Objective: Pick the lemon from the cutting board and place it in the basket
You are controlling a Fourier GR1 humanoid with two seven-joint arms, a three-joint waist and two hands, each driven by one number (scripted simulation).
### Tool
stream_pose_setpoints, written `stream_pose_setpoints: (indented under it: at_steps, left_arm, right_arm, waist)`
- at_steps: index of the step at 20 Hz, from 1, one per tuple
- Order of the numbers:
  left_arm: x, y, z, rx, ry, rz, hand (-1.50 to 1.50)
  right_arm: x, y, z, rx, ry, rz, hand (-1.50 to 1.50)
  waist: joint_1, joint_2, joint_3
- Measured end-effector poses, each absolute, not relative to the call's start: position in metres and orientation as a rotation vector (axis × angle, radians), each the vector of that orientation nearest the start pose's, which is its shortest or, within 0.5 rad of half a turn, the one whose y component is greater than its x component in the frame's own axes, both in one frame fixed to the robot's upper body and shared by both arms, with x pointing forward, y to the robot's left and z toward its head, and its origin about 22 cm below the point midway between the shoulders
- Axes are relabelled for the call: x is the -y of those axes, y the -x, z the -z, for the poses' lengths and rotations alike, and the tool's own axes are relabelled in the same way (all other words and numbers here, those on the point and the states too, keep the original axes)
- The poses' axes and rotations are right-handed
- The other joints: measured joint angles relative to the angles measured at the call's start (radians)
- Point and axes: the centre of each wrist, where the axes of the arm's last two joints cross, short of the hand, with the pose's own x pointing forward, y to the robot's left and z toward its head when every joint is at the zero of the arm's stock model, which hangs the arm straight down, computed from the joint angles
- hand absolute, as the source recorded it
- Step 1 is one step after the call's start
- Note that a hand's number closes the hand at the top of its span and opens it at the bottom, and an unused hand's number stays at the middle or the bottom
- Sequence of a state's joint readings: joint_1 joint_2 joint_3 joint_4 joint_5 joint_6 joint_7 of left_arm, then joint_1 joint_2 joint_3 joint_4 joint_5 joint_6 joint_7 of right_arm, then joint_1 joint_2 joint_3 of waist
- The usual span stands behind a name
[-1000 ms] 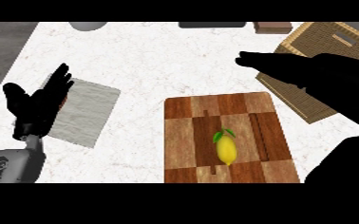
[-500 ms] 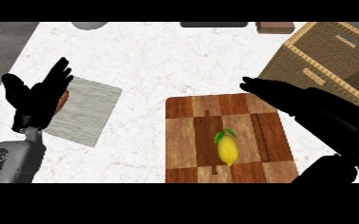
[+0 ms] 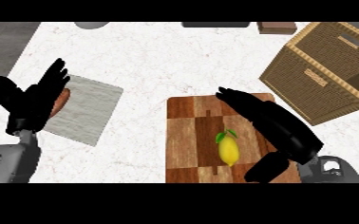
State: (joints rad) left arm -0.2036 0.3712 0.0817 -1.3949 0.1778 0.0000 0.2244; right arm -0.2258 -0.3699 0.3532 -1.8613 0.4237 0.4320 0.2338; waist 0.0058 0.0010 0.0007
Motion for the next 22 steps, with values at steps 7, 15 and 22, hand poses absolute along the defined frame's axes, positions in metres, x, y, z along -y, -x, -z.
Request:
stream_pose_setpoints:
  at_steps: [7, 15, 22]
  left_arm:
    - [-0.316, -0.293, -0.039, 1.382, -0.189, 0.069, 0.00]
    - [-0.318, -0.293, -0.038, 1.386, -0.183, 0.072, 0.00]
    - [-0.309, -0.289, -0.039, 1.388, -0.195, 0.068, 0.00]
  right_arm:
    - [0.175, -0.263, -0.071, 1.447, 0.263, -1.333, -1.50]
    - [0.177, -0.270, -0.050, 1.371, 0.289, -1.401, -1.50]
    - [0.193, -0.272, -0.043, 1.380, 0.261, -1.400, -1.50]
  waist:
    - [-0.003, 0.000, -0.001]
    - [-0.005, -0.001, -0.001]
    - [-0.005, -0.001, -0.001]
